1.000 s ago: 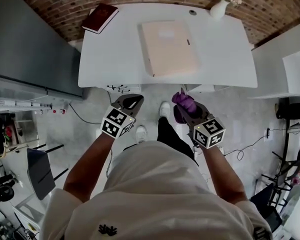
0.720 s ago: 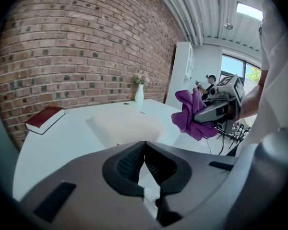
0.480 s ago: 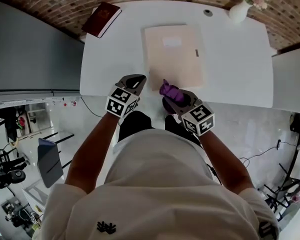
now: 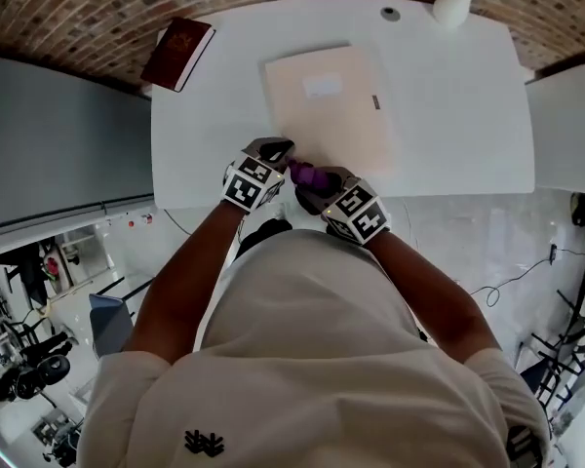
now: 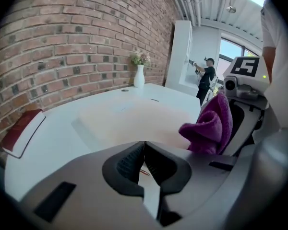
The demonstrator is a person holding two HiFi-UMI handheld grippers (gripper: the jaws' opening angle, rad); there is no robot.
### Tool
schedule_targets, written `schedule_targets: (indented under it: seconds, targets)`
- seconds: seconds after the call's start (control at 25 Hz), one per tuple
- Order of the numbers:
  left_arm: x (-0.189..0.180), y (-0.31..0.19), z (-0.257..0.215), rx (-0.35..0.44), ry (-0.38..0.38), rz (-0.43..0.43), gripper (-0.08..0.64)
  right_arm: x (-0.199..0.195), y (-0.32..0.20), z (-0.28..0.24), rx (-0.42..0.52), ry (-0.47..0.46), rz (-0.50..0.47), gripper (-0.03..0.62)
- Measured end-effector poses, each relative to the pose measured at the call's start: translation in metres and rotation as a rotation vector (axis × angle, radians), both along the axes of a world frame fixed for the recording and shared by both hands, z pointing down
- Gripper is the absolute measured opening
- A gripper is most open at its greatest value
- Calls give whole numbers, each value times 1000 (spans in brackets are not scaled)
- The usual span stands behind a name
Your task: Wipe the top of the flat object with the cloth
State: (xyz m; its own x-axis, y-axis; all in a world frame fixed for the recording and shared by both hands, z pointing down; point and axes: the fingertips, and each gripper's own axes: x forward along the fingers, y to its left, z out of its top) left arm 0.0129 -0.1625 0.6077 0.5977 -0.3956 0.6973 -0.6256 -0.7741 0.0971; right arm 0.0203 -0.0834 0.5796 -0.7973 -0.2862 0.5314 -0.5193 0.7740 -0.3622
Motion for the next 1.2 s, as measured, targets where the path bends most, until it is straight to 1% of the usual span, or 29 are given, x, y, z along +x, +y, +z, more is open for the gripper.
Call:
schedule_targets:
  seconds: [0.16,0.28,0.44,0.76,0.88,1.0,1.12,1.2]
  targets:
    - [2,2,11,-11,-25,83,25,7,-13,9,-21,29,66,126]
    - [0,2,12,-27,-18,128,25,25,-24,13,-34,41,152,126]
    - [-2,2,12,-34,-2,190,25,65,-38,18,-44,83,276,126]
    - [-2,0,10,-34,35,240,25,157,-61,22,-45,206,493,126]
    - [-4,1,10,-35,50,240,25,175,-68,24,-42,244,528,126]
    - [-3,2,10,-36,60,242,25,184,-70,23,-50,292,553,126]
    - [-5,1,10,-34,71,243,25,173,-74,14,-42,298,556,126]
    - [-5,0,10,-31,78,243,25,152,-76,6,-32,275,519,126]
